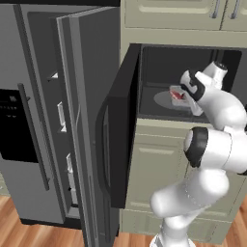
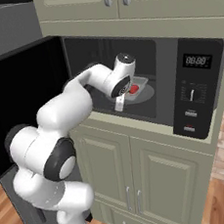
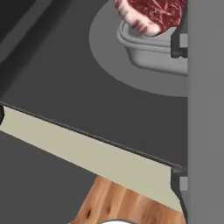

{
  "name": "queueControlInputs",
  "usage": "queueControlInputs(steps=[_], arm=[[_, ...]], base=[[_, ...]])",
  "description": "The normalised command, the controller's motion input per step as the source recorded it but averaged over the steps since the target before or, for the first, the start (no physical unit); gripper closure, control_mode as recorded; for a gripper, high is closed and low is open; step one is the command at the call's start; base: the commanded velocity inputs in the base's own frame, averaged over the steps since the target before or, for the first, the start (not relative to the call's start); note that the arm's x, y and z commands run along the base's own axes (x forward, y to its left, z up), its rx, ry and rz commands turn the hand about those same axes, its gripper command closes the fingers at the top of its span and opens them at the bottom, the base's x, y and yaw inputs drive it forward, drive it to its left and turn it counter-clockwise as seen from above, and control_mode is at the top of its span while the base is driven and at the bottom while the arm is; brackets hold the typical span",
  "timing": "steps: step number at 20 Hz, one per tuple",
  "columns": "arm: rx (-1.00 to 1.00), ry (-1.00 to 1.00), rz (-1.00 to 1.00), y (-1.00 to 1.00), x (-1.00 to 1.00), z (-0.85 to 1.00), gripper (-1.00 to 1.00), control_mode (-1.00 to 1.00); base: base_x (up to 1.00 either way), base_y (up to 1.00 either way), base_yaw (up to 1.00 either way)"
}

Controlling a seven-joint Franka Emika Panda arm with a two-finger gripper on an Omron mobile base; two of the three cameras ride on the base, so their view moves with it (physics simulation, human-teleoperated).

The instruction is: Place the tupperware containing the steak and bell pepper meal in the microwave. Close the microwave door and press the start button to reheat the meal.

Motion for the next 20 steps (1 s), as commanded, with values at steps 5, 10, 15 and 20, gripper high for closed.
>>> queueControlInputs(steps=[5,10,15,20], arm=[[-0.19,-0.22,0.02,0.69,-0.88,0.29,-1.00,-1.00],[-0.13,-0.18,0.01,0.30,-1.00,0.80,-1.00,-1.00],[-0.14,-0.09,0.08,0.09,-1.00,0.85,-1.00,-1.00],[-0.26,-0.04,0.21,0.00,-1.00,0.64,-1.00,-1.00]], base=[[0.00,0.00,0.00],[0.00,0.00,0.00],[0.00,0.00,0.00],[0.00,0.00,0.00]])
